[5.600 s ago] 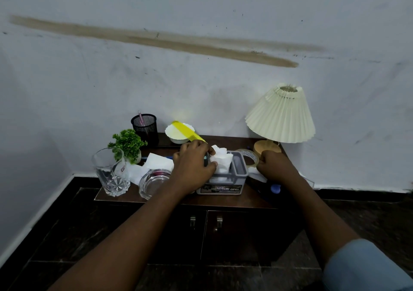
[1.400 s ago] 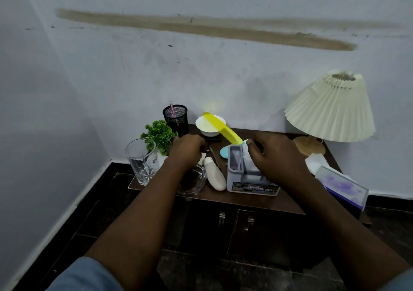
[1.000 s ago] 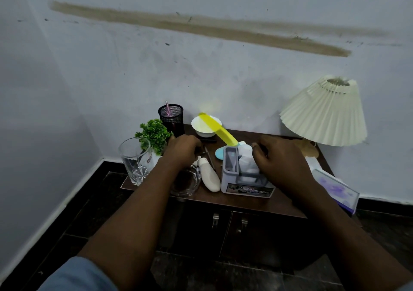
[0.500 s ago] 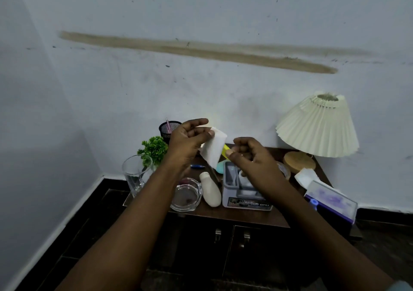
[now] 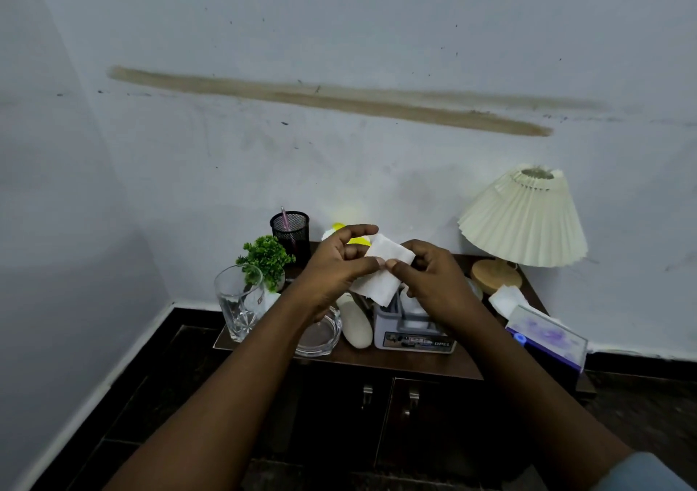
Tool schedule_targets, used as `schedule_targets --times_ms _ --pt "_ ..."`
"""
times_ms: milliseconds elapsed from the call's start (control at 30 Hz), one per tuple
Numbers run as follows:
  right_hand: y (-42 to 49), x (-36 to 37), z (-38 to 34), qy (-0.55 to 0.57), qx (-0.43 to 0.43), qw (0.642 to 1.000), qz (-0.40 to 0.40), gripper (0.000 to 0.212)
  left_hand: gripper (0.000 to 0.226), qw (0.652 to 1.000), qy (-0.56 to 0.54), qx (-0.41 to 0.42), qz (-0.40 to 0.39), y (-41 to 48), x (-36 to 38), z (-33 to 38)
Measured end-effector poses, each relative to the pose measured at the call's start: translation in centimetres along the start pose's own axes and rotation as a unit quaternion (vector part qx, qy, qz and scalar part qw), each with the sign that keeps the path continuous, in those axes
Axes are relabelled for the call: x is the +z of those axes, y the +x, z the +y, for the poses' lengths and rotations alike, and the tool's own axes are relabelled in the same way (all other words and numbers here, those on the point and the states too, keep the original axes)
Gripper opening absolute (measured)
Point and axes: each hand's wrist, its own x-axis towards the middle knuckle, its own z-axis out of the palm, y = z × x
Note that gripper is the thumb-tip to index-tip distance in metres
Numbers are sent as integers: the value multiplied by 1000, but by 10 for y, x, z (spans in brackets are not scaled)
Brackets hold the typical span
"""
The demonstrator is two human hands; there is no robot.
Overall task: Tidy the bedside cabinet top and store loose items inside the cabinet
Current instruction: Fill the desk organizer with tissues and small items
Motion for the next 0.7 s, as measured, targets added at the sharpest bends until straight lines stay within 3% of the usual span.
schedule_targets --times_ms 133,300,467,600,700 --pt "-1 -4 3 13 -11 1000 25 8 43 999 5 9 38 2 3 -2" --pt "2 -16 11 -84 -51 991 93 7 42 999 17 18 29 5 9 -7" --pt "2 -21 12 -11 -25 998 63 27 34 994 25 60 85 11 9 -13" --pt "2 -18 9 -51 -38 997 37 3 37 995 24 52 78 12 11 -19" --pt "1 -16 6 -107 -61 991 56 3 42 998 25 28 49 15 18 -23"
